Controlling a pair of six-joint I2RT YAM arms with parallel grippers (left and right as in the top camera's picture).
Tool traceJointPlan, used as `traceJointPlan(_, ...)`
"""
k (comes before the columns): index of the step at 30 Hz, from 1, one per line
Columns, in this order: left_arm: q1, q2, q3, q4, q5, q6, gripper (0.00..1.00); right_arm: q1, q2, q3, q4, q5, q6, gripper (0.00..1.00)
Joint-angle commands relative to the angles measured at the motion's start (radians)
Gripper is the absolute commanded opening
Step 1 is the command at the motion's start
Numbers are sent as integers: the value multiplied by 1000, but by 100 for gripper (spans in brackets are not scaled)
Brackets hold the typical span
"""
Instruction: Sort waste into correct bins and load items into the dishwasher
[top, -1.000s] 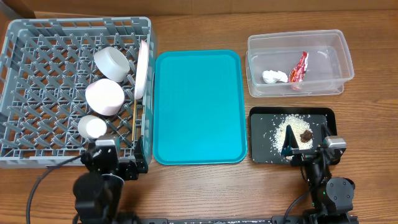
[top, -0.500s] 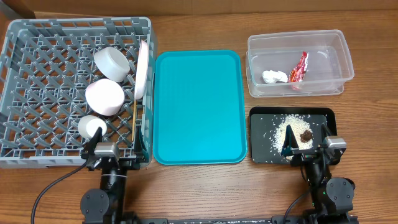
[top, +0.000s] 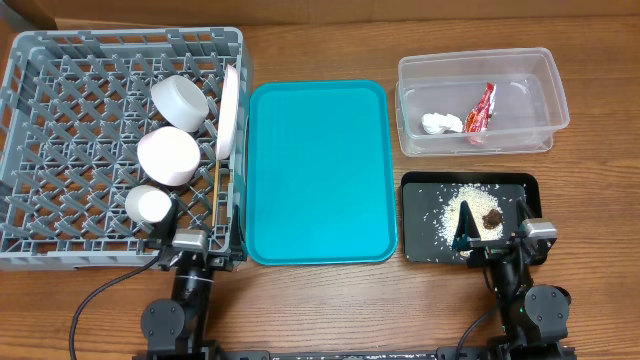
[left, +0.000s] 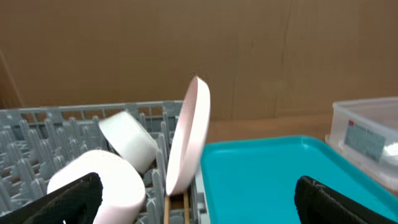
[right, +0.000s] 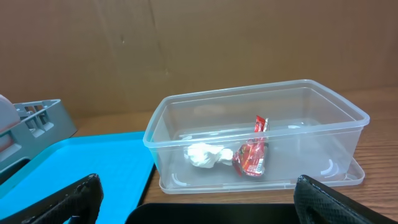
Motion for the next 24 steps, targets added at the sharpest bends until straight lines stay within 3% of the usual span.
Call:
traceJointPlan(1,-13,-11,-8,-21,15,23,100,-3,-9,-11,3,-5,-3,100)
traceJointPlan(5,-26,-11,-8,-116,16,-8,100,-3,-9,-11,3,-5,-3,100)
traceJointPlan(24,-26,-11,-8,-112,15,-34,100,-3,-9,-11,3,-5,-3,100)
